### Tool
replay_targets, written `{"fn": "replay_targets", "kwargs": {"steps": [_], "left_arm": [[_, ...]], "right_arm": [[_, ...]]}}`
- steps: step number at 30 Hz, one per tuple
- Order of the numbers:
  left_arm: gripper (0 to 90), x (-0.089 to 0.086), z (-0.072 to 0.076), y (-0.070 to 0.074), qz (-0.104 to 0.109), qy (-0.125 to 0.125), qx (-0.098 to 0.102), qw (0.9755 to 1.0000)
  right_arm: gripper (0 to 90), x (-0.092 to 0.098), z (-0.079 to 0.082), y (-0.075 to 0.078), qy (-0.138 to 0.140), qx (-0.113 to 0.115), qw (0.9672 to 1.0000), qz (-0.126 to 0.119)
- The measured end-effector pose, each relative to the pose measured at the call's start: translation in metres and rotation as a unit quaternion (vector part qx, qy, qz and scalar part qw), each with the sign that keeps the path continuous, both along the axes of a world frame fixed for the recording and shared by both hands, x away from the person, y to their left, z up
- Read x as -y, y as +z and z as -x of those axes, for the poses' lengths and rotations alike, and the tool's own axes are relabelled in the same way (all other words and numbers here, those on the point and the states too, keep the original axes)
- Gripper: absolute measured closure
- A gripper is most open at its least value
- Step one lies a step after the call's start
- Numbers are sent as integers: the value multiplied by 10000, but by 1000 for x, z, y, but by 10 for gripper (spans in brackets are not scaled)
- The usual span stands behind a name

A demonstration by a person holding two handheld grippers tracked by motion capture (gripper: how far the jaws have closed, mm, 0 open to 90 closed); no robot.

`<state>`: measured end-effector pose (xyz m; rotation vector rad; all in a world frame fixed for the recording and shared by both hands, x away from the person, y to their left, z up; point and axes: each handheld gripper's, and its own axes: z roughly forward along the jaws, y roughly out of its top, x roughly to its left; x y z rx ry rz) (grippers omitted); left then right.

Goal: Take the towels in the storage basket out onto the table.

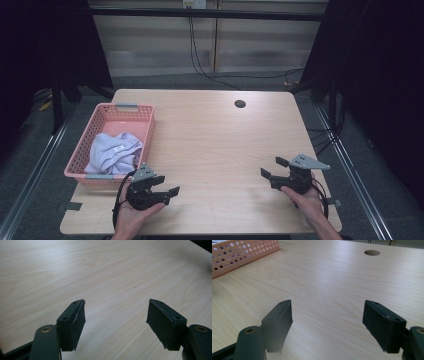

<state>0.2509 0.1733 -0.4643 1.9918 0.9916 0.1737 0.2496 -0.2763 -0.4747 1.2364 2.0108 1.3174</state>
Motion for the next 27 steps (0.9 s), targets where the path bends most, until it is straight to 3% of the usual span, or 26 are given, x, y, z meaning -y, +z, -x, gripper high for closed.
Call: {"fn": "replay_targets", "kwargs": {"steps": [4, 10, 15, 19, 22, 25, 26, 27], "left_arm": [[327, -2, -1, 0, 138, -108, -110, 9998], [297, -2, 4, 5, 248, -81, -104, 9996], [298, 0, 10, 14, 117, -236, 79, 9996], [275, -6, 10, 23, 81, -217, 152, 9996], [259, -28, 7, 37, 10, 28, 341, 9994], [251, -50, 1, 48, 55, 291, 410, 9987], [252, -50, 1, 48, 55, 291, 410, 9987], [257, -64, -2, 53, 231, 517, 496, 9972]], "right_arm": [[195, 2, -4, 0, 86, -677, 9975, -176], [194, 0, -1, 1, 245, -706, 9971, -146], [156, -6, 6, 4, 620, -703, 9956, -38], [187, -11, 10, 4, 767, -696, 9945, 133], [193, -14, 10, 5, 795, -671, 9943, 222], [193, -12, 9, 5, 744, -657, 9949, 181], [193, -12, 9, 5, 710, -665, 9951, 174], [194, -11, 9, 5, 692, -667, 9952, 186]]}}
